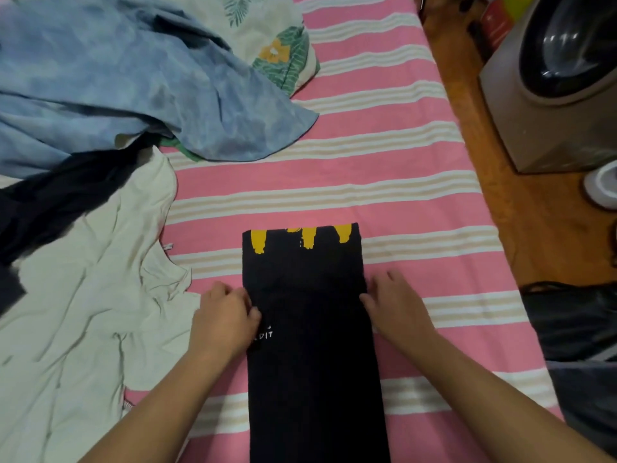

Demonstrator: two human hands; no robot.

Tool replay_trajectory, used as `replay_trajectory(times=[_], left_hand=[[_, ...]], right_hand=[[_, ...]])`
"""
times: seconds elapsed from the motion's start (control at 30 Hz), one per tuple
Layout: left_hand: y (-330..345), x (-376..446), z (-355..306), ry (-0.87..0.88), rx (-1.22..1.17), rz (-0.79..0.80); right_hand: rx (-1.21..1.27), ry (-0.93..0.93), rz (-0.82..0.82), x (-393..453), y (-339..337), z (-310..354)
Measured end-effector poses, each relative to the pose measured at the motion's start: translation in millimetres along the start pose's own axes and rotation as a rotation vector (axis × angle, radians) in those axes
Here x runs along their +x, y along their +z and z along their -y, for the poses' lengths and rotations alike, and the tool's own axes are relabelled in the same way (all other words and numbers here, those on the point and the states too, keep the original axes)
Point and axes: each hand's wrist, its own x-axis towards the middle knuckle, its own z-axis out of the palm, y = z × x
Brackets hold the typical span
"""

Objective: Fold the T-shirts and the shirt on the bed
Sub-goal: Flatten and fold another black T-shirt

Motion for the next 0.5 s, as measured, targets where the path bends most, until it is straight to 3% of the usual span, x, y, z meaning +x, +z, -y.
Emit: replay_trajectory(times=[0.07, 0.13, 0.23, 0.33, 0.5], left_hand=[[-15, 13, -11, 0.208, 0.071, -0.276], [-20, 36, -21, 0.419, 0.082, -0.407], [0, 69, -28, 0.548, 0.22, -0.239], [40, 78, -28, 0.506, 0.275, -0.065], [63, 90, -24, 0.474, 0.261, -0.089]], right_hand=[[0.006, -0.173, -0.171, 11, -9, 9], [-0.034, -0.32, -0.251, 32, -11, 23], [-0.248, -0.418, -0.119, 62, 8, 37], [-0.377, -0.372, 0.076, 73, 38, 30], [-0.412, -0.409, 0.018, 90, 59, 14]])
